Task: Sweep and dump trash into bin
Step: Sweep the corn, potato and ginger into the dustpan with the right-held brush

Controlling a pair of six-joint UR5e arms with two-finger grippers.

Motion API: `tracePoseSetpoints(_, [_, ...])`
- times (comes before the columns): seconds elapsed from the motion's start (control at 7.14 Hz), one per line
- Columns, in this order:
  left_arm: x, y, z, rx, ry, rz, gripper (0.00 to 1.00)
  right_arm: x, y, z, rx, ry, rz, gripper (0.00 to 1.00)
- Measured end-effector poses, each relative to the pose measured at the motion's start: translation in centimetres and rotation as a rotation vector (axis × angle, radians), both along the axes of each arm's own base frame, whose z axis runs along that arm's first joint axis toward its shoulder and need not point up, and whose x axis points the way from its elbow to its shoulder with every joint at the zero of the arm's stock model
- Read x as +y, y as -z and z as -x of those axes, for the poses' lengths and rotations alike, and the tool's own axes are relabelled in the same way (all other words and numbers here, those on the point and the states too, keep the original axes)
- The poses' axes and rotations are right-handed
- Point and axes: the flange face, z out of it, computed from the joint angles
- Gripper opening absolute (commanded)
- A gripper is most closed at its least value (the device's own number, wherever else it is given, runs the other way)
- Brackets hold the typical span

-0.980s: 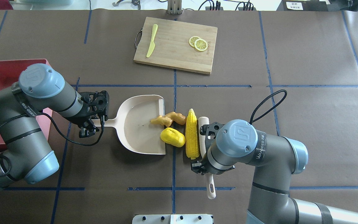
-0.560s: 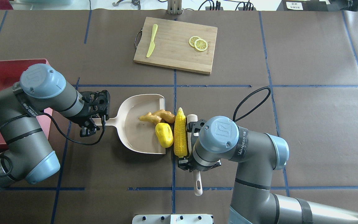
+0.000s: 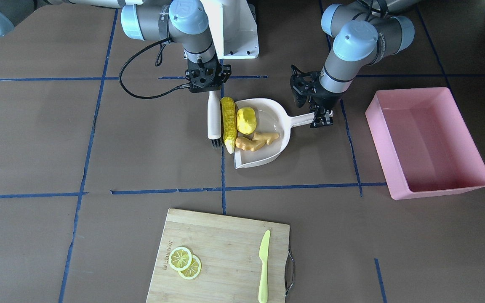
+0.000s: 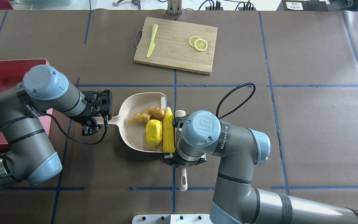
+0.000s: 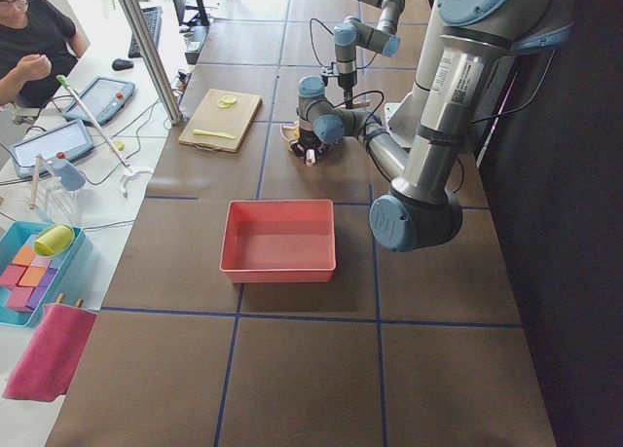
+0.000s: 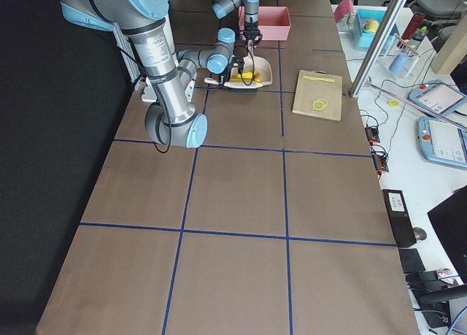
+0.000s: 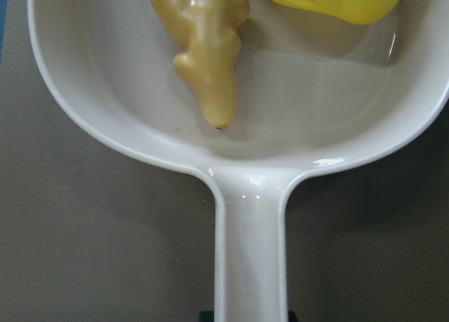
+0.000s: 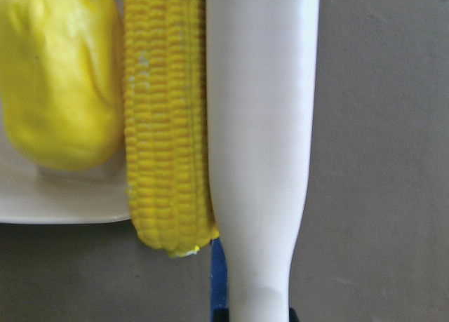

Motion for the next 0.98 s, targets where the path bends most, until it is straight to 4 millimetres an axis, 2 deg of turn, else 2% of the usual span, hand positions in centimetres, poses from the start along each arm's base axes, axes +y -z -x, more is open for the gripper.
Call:
tracePoseSetpoints(0.42, [0.0,0.1,0.0,0.001,0.0,-0.001,0.05,-1.9,2.7,2.4,-0.003,-0.018,0.003,0.02])
tracePoseSetpoints(0.98, [0.0,0.1,0.1,0.006,0.001,0.008,0.05,-4.1,4.7,2.1,-0.018,-0.056,0.019,0.02])
